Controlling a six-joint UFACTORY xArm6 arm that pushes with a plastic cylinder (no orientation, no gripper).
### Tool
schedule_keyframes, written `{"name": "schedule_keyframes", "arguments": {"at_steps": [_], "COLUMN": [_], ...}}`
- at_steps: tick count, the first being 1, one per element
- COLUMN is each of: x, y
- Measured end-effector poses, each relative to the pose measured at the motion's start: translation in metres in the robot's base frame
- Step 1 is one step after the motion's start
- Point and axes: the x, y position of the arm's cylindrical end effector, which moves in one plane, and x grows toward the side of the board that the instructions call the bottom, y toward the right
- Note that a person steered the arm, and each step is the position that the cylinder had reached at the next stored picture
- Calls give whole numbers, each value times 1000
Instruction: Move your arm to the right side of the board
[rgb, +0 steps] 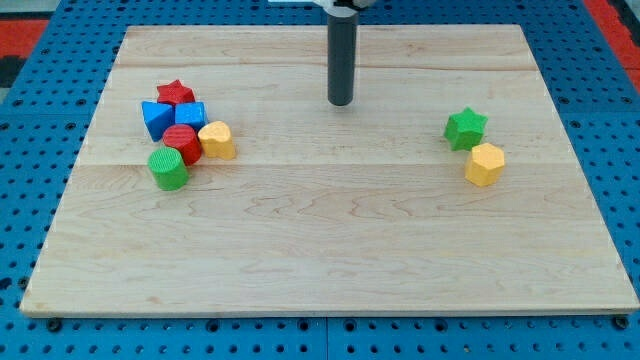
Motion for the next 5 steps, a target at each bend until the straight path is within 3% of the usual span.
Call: {"name": "schedule_keyframes", "arguments": {"at_steps": [1, 2, 3, 5], "x": [21, 70, 94, 185], "y": [-10, -21, -18, 9]}}
